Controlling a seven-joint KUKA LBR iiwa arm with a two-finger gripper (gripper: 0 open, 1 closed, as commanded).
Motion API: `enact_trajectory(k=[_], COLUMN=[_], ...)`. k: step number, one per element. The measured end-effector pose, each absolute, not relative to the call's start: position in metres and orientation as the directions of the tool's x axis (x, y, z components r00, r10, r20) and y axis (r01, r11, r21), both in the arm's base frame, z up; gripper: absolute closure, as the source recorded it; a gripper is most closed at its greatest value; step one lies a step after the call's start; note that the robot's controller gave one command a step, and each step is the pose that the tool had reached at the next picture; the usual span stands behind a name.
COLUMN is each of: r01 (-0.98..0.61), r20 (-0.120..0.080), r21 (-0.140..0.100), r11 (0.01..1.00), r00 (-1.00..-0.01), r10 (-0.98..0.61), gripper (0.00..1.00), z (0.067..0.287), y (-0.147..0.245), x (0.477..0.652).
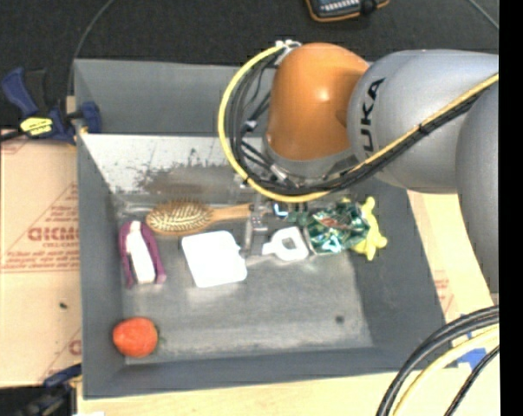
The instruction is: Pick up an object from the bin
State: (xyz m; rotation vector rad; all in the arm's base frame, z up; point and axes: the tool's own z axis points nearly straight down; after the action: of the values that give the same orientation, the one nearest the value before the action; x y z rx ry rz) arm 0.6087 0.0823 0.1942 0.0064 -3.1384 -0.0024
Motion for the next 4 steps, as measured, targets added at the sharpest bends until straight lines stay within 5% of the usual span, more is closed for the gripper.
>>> enact_trajectory(k=[1, 2, 3, 4], r01=[-0.001, -0.066, -0.071, -0.069], r20=[-0.004, 0.0, -0.021, -0.004], r21=[0.002, 0.0, 0.002, 0.003], r11=[1.0, 0.998, 0.997, 0.998], r00=[-1.0, -0.998, -0.997, -0.998], r10=[-0.001, -0.066, -0.071, -0.069], gripper=[0.0, 0.0, 0.0, 0.0], z=[0.198, 0.067, 0.141, 0.076], y=[0.082, -0.001, -0.005, 0.0], x=[0.61, 0.605, 0.605, 0.605])
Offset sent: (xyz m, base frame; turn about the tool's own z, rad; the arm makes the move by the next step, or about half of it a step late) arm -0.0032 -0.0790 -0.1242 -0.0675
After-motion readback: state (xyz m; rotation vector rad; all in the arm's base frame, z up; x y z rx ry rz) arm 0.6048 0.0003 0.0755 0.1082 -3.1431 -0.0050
